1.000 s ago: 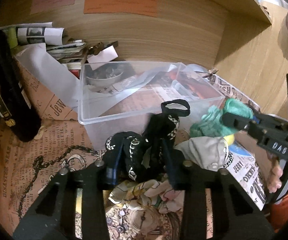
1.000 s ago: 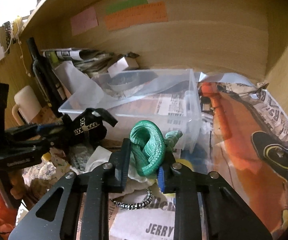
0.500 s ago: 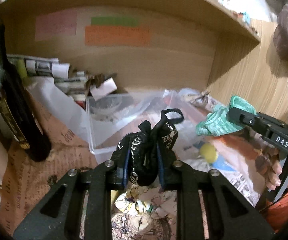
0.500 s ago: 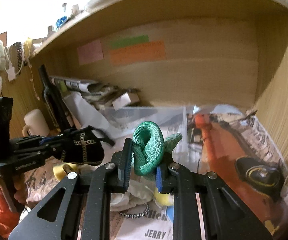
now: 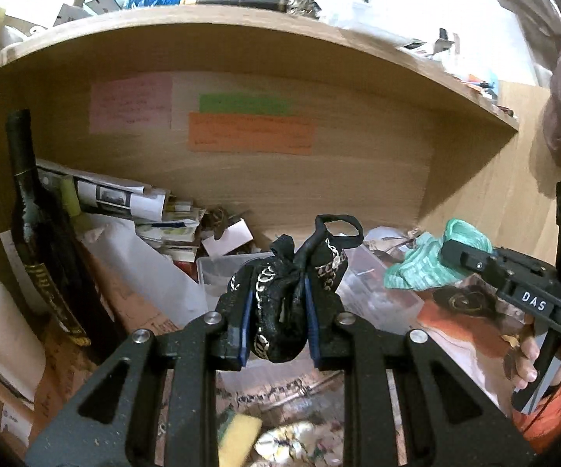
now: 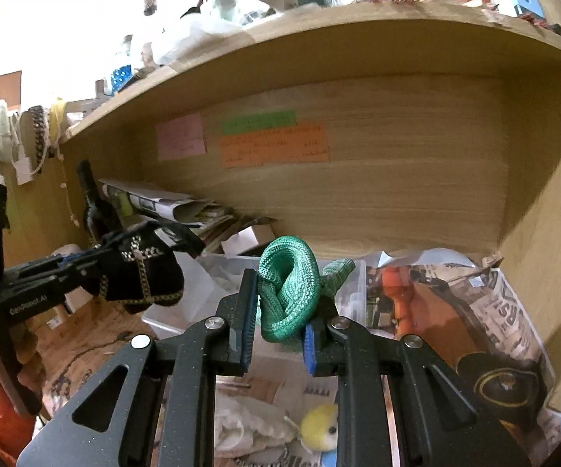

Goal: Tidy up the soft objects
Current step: 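Carry the strap and cord over the clear box while both tools open to drop them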

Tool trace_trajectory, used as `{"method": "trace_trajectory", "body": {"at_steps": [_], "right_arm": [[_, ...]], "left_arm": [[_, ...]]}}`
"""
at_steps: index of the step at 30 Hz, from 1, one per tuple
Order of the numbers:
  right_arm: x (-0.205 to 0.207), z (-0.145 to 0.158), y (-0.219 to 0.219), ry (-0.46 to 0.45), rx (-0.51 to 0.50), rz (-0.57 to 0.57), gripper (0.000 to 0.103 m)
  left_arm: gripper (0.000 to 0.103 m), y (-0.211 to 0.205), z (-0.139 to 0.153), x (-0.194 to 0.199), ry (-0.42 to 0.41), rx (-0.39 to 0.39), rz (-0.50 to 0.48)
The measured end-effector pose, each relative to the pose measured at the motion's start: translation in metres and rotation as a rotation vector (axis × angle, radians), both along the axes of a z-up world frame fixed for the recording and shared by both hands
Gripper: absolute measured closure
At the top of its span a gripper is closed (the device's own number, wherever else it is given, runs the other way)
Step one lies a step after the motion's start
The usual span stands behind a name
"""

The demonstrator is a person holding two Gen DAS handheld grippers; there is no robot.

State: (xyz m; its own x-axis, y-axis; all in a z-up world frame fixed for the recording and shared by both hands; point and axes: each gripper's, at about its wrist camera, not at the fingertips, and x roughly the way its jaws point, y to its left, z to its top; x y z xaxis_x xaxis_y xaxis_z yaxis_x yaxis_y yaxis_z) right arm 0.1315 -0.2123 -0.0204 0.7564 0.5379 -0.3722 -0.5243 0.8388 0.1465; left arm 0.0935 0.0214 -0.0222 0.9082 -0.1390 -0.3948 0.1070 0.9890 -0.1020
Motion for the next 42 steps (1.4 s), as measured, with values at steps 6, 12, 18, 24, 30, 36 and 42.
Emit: {"method": "trace_trajectory", "body": {"at_steps": [6, 12, 18, 24, 30, 36, 42], "right_arm": [[0.026, -0.01, 0.013, 0.041, -0.025, -0.005, 0.085], [0.053, -0.023, 0.03, 0.085, -0.09, -0.026, 0.085], [0.077, -0.041, 0.042, 0.13, -0.149, -0.05, 0.085], [0.086, -0.056, 0.052, 0.185, -0.193, -0.025, 0.085], [0.084, -0.06, 0.061, 0.244, -0.214, 0.046, 0.082], [0.074, -0.053, 0.06, 0.237, -0.207, 0.064, 0.047], [0.057, -0.032, 0.052, 0.17, -0.19, 0.06, 0.032]], "left_arm": [[0.081, 0.003, -0.009, 0.032, 0.033, 0.009, 0.016], [0.081, 0.006, -0.028, 0.073, 0.131, 0.03, 0.027], [0.081, 0.004, -0.049, 0.1, 0.2, 0.05, 0.031], [0.08, -0.004, -0.062, 0.11, 0.255, 0.076, 0.02], [0.066, -0.012, -0.067, 0.11, 0.298, 0.092, -0.002], [0.042, -0.01, -0.065, 0.102, 0.317, 0.071, 0.0], [0.032, -0.006, -0.05, 0.081, 0.282, 0.065, -0.007]]}}
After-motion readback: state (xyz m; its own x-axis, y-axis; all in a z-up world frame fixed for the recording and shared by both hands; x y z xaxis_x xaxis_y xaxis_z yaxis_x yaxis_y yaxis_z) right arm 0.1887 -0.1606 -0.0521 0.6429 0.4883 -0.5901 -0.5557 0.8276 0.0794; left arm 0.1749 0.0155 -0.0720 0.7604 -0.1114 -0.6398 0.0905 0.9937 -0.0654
